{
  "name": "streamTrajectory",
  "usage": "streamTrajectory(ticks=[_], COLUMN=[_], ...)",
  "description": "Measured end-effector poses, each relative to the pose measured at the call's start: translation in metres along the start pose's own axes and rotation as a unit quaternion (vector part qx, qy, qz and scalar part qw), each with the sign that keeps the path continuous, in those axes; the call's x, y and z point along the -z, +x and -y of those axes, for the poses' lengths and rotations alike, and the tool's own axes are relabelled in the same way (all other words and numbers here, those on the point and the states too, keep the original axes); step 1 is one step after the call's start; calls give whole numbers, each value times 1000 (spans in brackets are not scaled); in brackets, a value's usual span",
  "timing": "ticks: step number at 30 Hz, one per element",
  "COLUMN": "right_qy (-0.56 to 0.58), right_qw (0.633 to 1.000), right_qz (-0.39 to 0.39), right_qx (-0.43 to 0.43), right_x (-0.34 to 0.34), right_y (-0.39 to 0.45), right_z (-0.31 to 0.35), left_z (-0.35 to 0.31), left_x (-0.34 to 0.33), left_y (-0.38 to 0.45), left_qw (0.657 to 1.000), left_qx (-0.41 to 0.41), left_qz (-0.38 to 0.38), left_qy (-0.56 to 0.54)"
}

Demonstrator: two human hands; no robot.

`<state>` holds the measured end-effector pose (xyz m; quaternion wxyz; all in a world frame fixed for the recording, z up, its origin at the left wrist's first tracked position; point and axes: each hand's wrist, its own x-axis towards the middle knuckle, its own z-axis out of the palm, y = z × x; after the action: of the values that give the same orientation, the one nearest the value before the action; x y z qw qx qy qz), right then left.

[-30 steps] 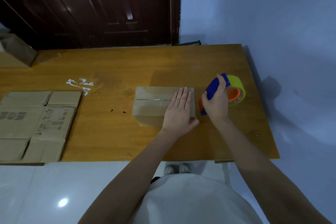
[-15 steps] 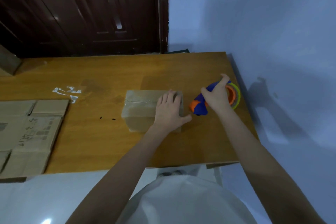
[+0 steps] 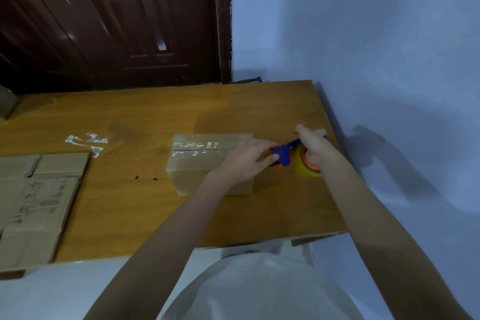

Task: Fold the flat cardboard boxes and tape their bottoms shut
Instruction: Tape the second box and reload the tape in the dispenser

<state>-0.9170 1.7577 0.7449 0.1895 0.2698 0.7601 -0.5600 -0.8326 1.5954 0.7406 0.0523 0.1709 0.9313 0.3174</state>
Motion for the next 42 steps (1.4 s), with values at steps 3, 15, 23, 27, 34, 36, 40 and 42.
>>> streamTrajectory(ticks=[3,15,23,27,34,36,40,42], right_qy=[73,-57,-85,-76,-21,-13,-7,9], right_qw=[995,974,973,977,974,974,975,977], right_qz=[51,207,205,180,165,153,129,118], right_qx=[-54,-76,-62,-91,-152,-164,-179,-180], right_x=[9,50,75,81,76,71,63,62], right_y=[3,-21,-27,-24,-9,-4,7,13], right_z=[1,-6,-26,-39,-55,-60,-64,-64], left_z=[-6,-20,-23,-28,-34,-32,-28,-28], left_x=[4,19,6,-12,-43,-51,-56,-53], left_y=[7,55,88,96,107,109,108,106], left_qw=[999,952,902,894,906,911,928,940], left_qx=[-14,143,237,257,266,271,252,228], left_qz=[38,154,259,276,262,252,222,203], left_qy=[-26,-223,-251,-242,-198,-180,-163,-152])
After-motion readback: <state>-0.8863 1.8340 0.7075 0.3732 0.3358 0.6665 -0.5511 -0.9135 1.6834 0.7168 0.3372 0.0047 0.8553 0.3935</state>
